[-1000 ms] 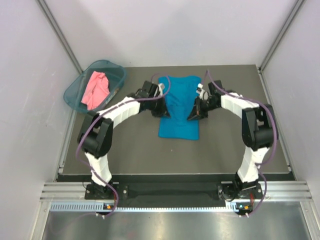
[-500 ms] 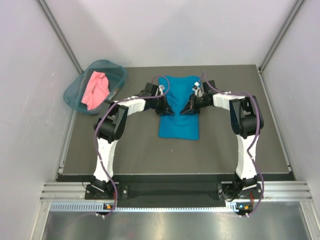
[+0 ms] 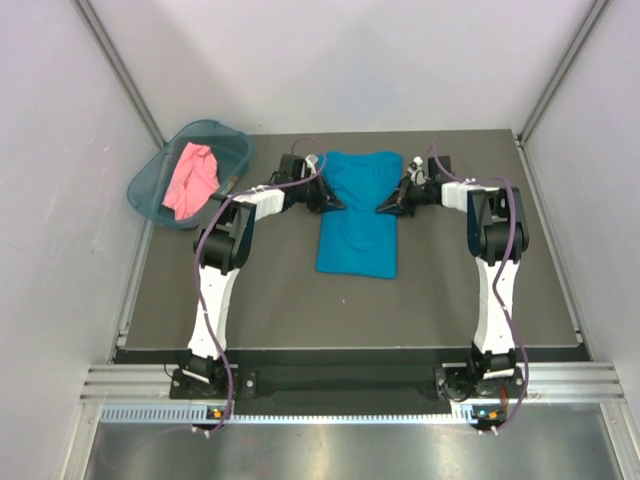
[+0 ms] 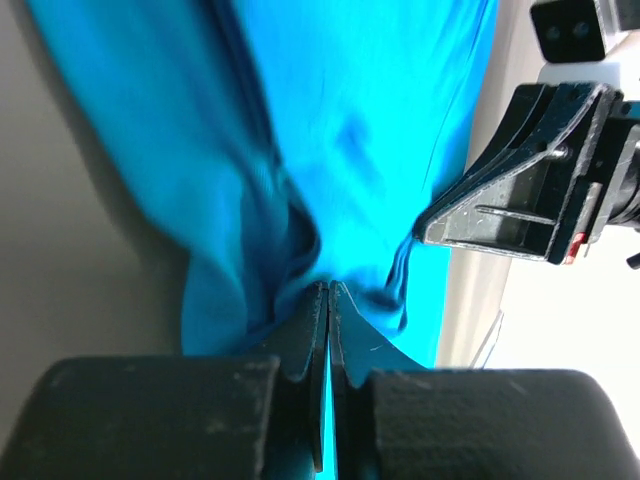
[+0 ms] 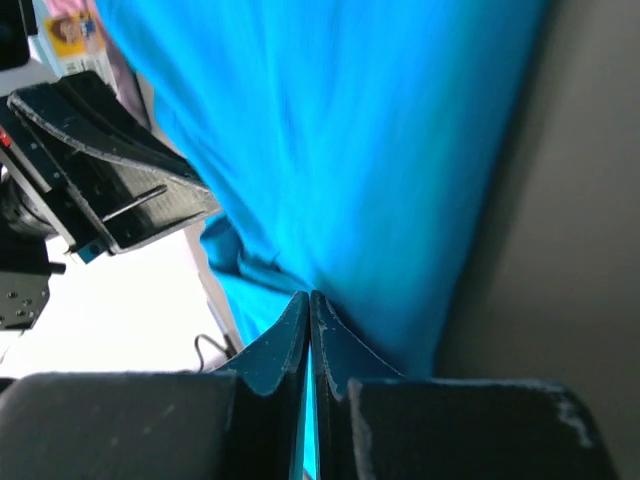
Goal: Fold and stack the t-shirts
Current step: Fold the tshirt
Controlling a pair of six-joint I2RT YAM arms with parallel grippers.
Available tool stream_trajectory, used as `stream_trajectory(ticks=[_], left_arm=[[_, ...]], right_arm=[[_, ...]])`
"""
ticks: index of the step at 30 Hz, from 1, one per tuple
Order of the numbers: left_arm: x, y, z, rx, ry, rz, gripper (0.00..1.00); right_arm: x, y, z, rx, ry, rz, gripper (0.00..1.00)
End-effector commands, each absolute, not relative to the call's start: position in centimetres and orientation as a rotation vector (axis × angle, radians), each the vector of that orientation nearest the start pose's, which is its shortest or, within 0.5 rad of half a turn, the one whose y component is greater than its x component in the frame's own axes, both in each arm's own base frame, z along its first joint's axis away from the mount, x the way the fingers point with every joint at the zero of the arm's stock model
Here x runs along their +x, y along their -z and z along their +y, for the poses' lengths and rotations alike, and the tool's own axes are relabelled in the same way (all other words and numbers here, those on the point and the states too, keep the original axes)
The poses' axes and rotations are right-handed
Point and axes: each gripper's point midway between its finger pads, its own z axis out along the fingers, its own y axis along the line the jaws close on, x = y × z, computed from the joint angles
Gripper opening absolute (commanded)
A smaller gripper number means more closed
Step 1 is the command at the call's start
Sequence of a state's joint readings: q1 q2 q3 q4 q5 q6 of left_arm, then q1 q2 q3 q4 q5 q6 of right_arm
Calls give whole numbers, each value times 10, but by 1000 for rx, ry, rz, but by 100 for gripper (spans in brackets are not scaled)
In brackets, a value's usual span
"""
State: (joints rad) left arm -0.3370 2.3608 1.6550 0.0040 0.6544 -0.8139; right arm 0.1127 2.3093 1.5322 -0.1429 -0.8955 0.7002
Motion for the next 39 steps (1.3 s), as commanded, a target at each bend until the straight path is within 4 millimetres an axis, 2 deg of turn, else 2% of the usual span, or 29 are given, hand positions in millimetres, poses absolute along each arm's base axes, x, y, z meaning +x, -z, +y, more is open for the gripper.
stream_trajectory(ticks=[1, 4, 7, 8, 13, 14, 17, 18, 19, 20, 21, 22, 27, 30, 32, 38, 39], left_arm=[[522, -55, -307, -223, 1310, 2333, 4], [531, -69, -304, -228, 1316, 2302, 4], [533, -90, -299, -208, 1280, 2284, 4], [530, -103, -297, -185, 1259, 2280, 4], [508, -126, -285, -160, 1194, 2289, 4], [501, -132, -284, -156, 1201, 2287, 4], [485, -138, -287, -166, 1246, 2297, 4], [481, -137, -289, -178, 1268, 2300, 4], [482, -148, -294, -207, 1323, 2255, 4], [472, -137, -295, -226, 1371, 2274, 4], [470, -134, -297, -251, 1391, 2272, 4], [465, -122, -298, -283, 1405, 2291, 4], [456, -81, -294, -347, 1351, 2380, 3], [450, -48, -286, -390, 1258, 2481, 3], [445, -27, -274, -429, 1130, 2569, 3], [433, -6, -250, -463, 906, 2667, 3], [431, -4, -249, -469, 895, 2680, 3]], right_arm=[[486, -31, 199, 316, -1397, 2503, 1], [485, -41, 197, 275, -1370, 2522, 1], [485, -62, 191, 213, -1321, 2522, 1], [488, -70, 189, 187, -1286, 2511, 1], [478, -115, 191, 113, -1254, 2464, 2], [475, -116, 195, 106, -1256, 2458, 3], [462, -129, 224, 37, -1309, 2454, 3], [455, -131, 242, 13, -1338, 2461, 3], [451, -132, 250, -4, -1357, 2457, 3], [449, -134, 260, -24, -1376, 2445, 3], [443, -133, 272, -29, -1400, 2454, 3], [441, -132, 278, -36, -1408, 2453, 3], [425, -118, 308, -68, -1448, 2488, 3], [420, -103, 311, -56, -1425, 2517, 3], [419, -89, 308, -28, -1398, 2541, 3], [429, -64, 307, -7, -1360, 2559, 3], [431, -54, 307, 12, -1363, 2575, 3]])
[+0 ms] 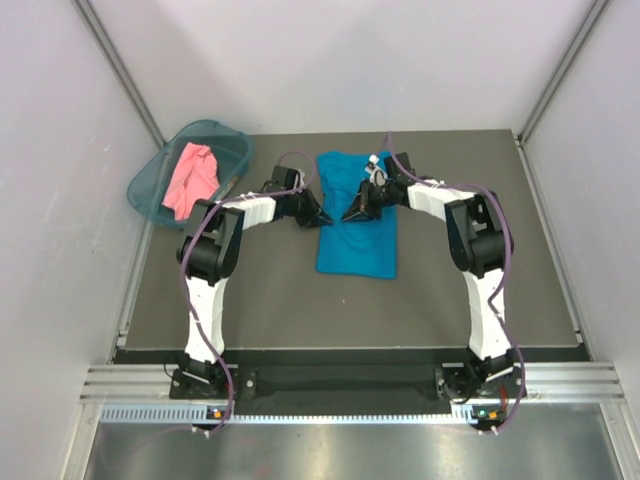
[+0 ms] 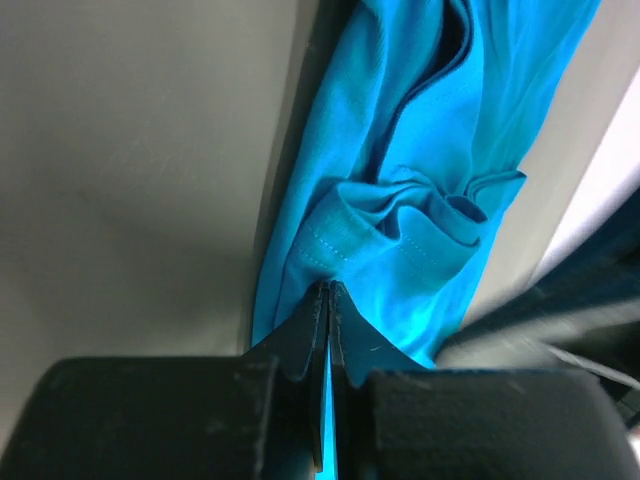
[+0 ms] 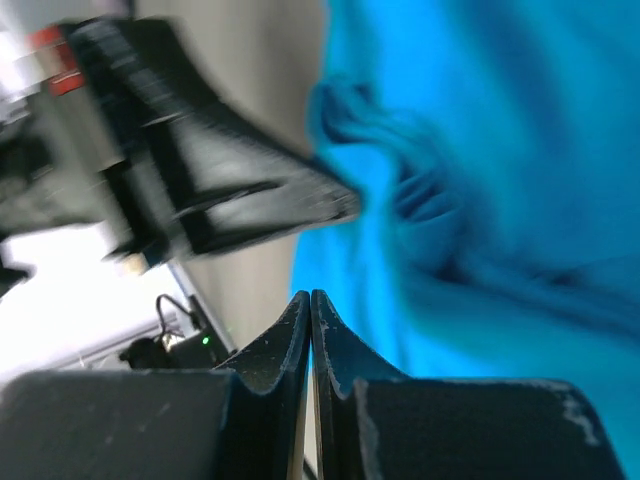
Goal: Fold and stack the t-shirts
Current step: Fold the tshirt
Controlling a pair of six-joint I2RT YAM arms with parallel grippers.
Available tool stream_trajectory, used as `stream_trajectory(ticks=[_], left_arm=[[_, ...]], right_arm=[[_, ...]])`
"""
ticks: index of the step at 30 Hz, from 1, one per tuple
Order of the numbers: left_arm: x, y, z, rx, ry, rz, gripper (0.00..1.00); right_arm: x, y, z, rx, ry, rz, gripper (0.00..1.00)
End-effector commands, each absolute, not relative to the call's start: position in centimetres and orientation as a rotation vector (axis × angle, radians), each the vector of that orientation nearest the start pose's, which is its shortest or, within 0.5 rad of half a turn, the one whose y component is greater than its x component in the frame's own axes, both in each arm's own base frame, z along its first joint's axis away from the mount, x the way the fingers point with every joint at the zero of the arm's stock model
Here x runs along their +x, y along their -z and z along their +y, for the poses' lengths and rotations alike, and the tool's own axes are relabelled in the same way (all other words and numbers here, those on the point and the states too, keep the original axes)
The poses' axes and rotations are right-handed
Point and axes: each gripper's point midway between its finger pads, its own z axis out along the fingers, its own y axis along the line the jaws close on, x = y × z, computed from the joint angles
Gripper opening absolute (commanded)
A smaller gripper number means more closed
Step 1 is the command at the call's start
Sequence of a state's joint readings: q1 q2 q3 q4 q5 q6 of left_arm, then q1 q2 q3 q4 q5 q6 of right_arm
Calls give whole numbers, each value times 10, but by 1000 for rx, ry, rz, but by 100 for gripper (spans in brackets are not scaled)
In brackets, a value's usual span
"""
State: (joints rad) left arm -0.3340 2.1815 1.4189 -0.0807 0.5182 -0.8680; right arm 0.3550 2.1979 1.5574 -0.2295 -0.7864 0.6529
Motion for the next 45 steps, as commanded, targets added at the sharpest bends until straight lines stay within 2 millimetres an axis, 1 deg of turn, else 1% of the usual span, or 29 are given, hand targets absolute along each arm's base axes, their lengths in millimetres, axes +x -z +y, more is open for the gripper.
stream_trajectory(ticks=[1, 4, 9, 11, 12, 13, 17, 18, 20, 21, 23, 24, 25, 26, 27, 28, 29, 30, 31, 33, 34, 35, 36, 37, 39, 40, 41, 43, 45], left_arm=[[427, -2, -248, -469, 893, 2692, 3], [423, 1, -250, -461, 909, 2707, 4], [420, 3, -244, -439, 865, 2723, 4], [418, 5, -243, -419, 859, 2733, 4], [418, 5, -243, -416, 861, 2735, 4], [416, 6, -244, -411, 870, 2741, 4], [421, -9, -249, -368, 907, 2702, 5], [423, -15, -250, -357, 907, 2688, 6], [429, -30, -248, -327, 892, 2652, 16], [430, -36, -247, -317, 882, 2640, 20], [433, -55, -242, -284, 839, 2611, 31], [433, -62, -240, -271, 827, 2601, 34], [431, -74, -236, -242, 804, 2589, 37], [429, -80, -234, -230, 788, 2582, 45], [428, -85, -230, -225, 761, 2574, 47], [421, -93, -226, -200, 752, 2571, 50], [416, -97, -225, -186, 756, 2572, 54], [410, -109, -225, -163, 778, 2556, 55], [399, -103, -222, -149, 776, 2581, 56], [382, -102, -222, -126, 790, 2600, 57], [368, -101, -220, -112, 808, 2614, 59], [360, -99, -220, -106, 809, 2626, 61], [351, -97, -223, -90, 817, 2638, 66], [341, -94, -222, -68, 802, 2650, 73], [325, -95, -232, 5, 775, 2655, 74], [316, -88, -232, 35, 750, 2663, 74], [309, -85, -236, 70, 717, 2651, 74], [298, -78, -236, 34, 735, 2656, 71], [288, -66, -235, -53, 759, 2705, 70]], right_arm=[[436, -56, 310, 5, -1377, 2563, 3], [446, -38, 312, 24, -1377, 2569, 3], [494, -30, 300, 132, -1370, 2493, 3], [514, -41, 295, 153, -1370, 2447, 3], [521, -36, 289, 173, -1371, 2446, 3], [529, -47, 290, 159, -1390, 2423, 3], [527, -69, 295, 89, -1462, 2389, 4], [525, -88, 295, 60, -1470, 2362, 4], [511, -101, 292, 40, -1477, 2373, 6], [504, -127, 289, -16, -1457, 2340, 6], [485, -127, 277, -42, -1381, 2396, 9], [478, -152, 268, -68, -1338, 2371, 12], [472, -144, 256, -42, -1255, 2412, 19], [455, -156, 246, -76, -1195, 2440, 25], [448, -156, 234, -73, -1152, 2459, 29], [434, -142, 222, -44, -1084, 2523, 39], [423, -153, 212, -78, -1036, 2514, 41], [411, -147, 203, -52, -1007, 2560, 45], [390, -128, 196, -30, -991, 2621, 50], [369, -133, 189, -62, -978, 2612, 56], [349, -114, 184, -49, -970, 2662, 62], [340, -110, 182, -53, -971, 2666, 66], [332, -112, 180, -57, -973, 2652, 68], [317, -95, 178, -47, -977, 2674, 69], [304, -91, 178, -21, -1010, 2665, 70], [288, -76, 177, 8, -1032, 2694, 69], [289, -76, 178, 34, -1055, 2665, 69], [274, -63, 178, 75, -1095, 2681, 66], [273, -60, 179, 108, -1125, 2651, 62]])
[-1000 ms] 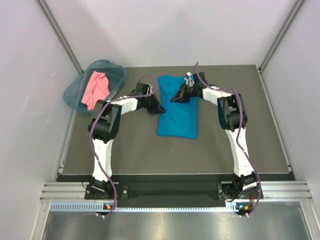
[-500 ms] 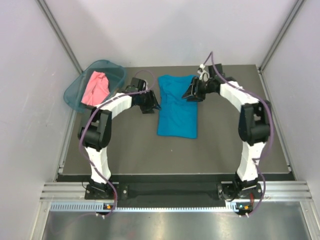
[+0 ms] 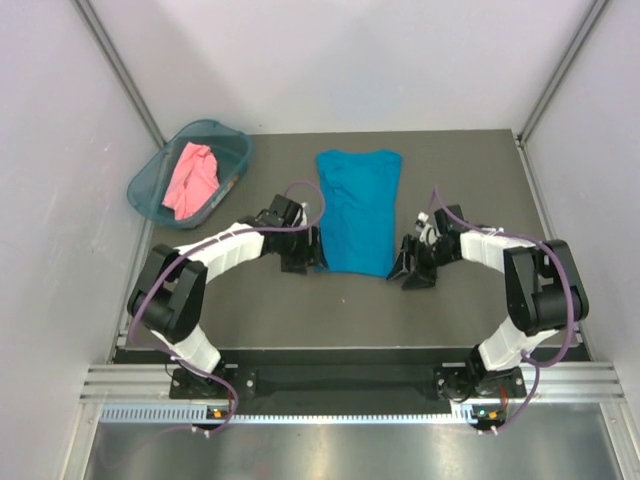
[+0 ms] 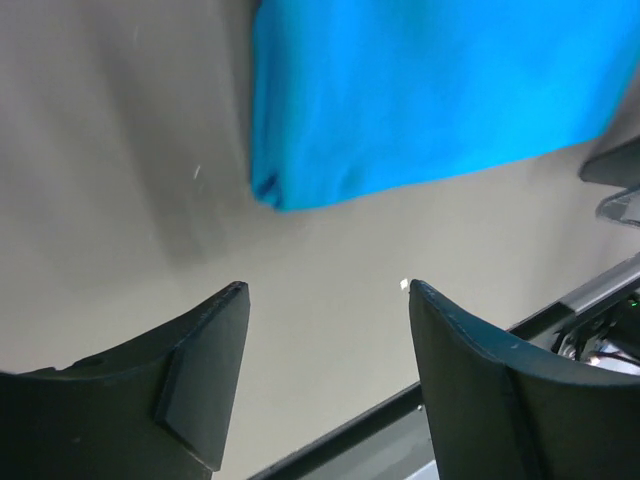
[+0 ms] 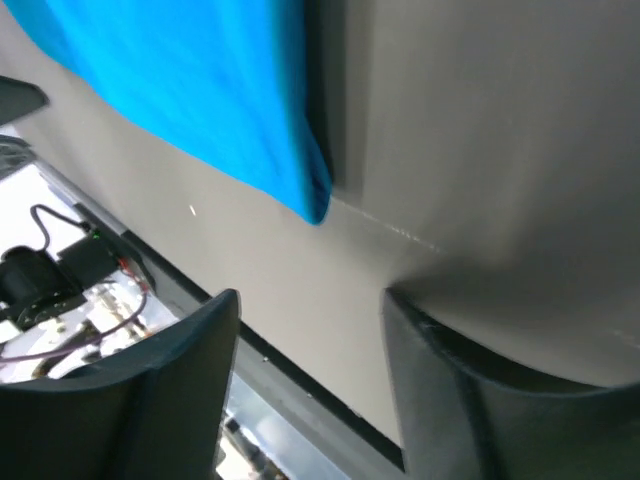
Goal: Fold and stack the t-shirts
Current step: Fold the tshirt
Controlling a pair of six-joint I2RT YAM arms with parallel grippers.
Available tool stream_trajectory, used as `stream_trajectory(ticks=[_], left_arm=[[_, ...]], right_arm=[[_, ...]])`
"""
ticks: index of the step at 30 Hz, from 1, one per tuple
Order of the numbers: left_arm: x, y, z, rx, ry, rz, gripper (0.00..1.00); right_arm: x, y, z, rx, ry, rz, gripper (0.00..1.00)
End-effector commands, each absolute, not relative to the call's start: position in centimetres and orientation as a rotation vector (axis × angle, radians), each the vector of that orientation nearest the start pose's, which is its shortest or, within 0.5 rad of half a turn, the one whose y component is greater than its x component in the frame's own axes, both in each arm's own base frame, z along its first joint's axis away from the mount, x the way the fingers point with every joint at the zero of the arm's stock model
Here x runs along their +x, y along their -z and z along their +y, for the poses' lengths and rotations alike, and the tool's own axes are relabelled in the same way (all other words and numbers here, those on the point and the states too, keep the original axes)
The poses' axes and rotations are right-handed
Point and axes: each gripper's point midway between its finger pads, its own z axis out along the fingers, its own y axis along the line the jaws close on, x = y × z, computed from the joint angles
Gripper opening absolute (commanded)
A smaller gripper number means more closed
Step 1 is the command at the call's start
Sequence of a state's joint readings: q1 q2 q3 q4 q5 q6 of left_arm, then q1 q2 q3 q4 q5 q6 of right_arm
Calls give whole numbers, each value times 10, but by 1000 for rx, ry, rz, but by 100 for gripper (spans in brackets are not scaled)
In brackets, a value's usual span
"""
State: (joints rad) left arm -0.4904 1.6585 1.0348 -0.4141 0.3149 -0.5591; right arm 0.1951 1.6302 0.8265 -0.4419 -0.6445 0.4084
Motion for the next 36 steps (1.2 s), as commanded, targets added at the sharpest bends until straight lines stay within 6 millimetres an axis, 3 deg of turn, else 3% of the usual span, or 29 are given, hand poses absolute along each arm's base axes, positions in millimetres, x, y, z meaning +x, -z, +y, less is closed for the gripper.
stream_trajectory(ticks=[1, 8, 12, 18, 22, 29, 32, 36], left_arm=[[287, -64, -237, -76, 773, 2710, 69], [293, -53, -246, -310, 823, 2744, 67], [300, -42, -248, -485, 825, 2771, 67], [308, -28, -240, -681, 738, 2780, 64], [312, -22, -238, -744, 723, 2782, 54], [310, -9, -235, -788, 679, 2817, 46], [312, -5, -234, -786, 678, 2819, 38], [313, -4, -235, -754, 691, 2827, 12]], right_arm=[[264, -55, 180, 128, -1159, 2663, 58], [251, -33, 177, 306, -1214, 2665, 52], [261, -22, 168, 501, -1209, 2603, 52], [278, -24, 162, 573, -1177, 2557, 52], [283, -21, 156, 612, -1123, 2556, 50], [284, -15, 151, 655, -1069, 2567, 49], [283, -14, 151, 667, -1061, 2570, 49], [280, -11, 151, 674, -1027, 2587, 49]])
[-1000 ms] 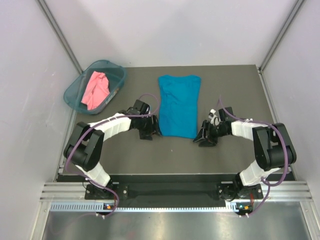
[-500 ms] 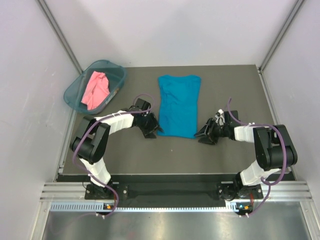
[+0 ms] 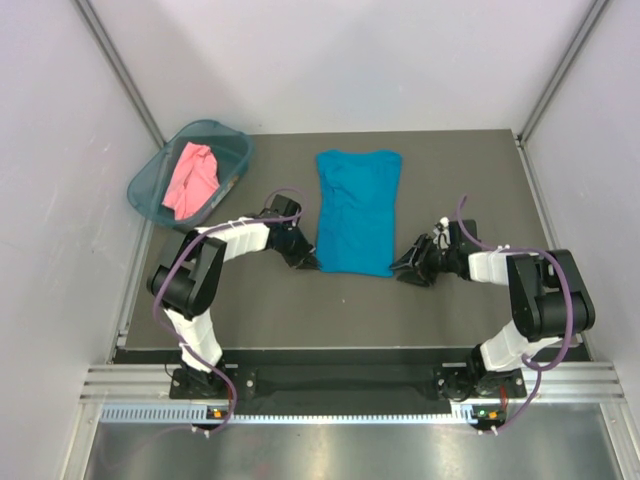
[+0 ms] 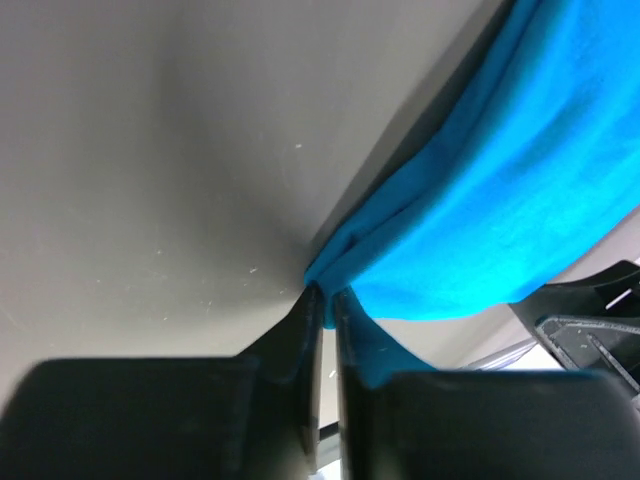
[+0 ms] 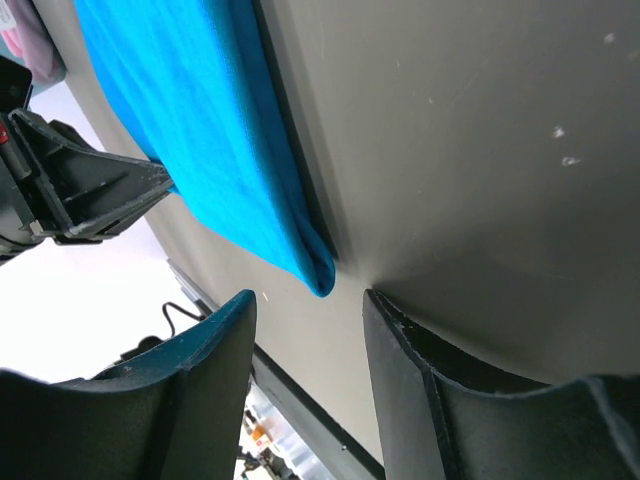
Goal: Fold and stack the t-shirts
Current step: Fold the tshirt
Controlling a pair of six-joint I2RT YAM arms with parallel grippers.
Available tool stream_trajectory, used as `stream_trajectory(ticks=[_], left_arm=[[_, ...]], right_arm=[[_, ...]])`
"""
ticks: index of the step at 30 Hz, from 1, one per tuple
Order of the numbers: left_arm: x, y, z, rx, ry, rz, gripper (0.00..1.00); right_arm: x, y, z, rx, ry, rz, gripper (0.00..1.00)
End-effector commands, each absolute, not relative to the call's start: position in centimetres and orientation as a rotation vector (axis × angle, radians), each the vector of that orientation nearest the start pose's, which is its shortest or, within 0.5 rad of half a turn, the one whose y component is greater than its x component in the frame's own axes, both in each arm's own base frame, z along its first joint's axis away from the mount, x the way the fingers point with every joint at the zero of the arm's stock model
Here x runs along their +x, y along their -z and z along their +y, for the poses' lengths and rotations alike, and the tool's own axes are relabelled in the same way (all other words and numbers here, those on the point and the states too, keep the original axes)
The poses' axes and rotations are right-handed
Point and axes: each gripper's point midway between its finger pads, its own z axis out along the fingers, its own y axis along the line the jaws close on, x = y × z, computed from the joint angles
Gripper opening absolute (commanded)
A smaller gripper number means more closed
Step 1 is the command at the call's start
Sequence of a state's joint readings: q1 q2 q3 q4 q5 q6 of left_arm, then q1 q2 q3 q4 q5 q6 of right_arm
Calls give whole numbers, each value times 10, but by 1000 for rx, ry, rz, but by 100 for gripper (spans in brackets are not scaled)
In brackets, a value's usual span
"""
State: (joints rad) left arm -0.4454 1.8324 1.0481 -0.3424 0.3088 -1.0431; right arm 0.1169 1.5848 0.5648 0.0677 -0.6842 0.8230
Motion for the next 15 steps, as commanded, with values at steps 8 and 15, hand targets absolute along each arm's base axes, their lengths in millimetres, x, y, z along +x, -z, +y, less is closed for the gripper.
stream_trajectory(ticks=[8, 15], left_arm=[[310, -4, -236, -715, 697, 2848, 3], [311, -6, -241, -690, 738, 2849, 0]], right_arm=[[282, -1, 166, 677, -1044, 2615, 47], [283, 3, 171, 711, -1047, 2613, 43]])
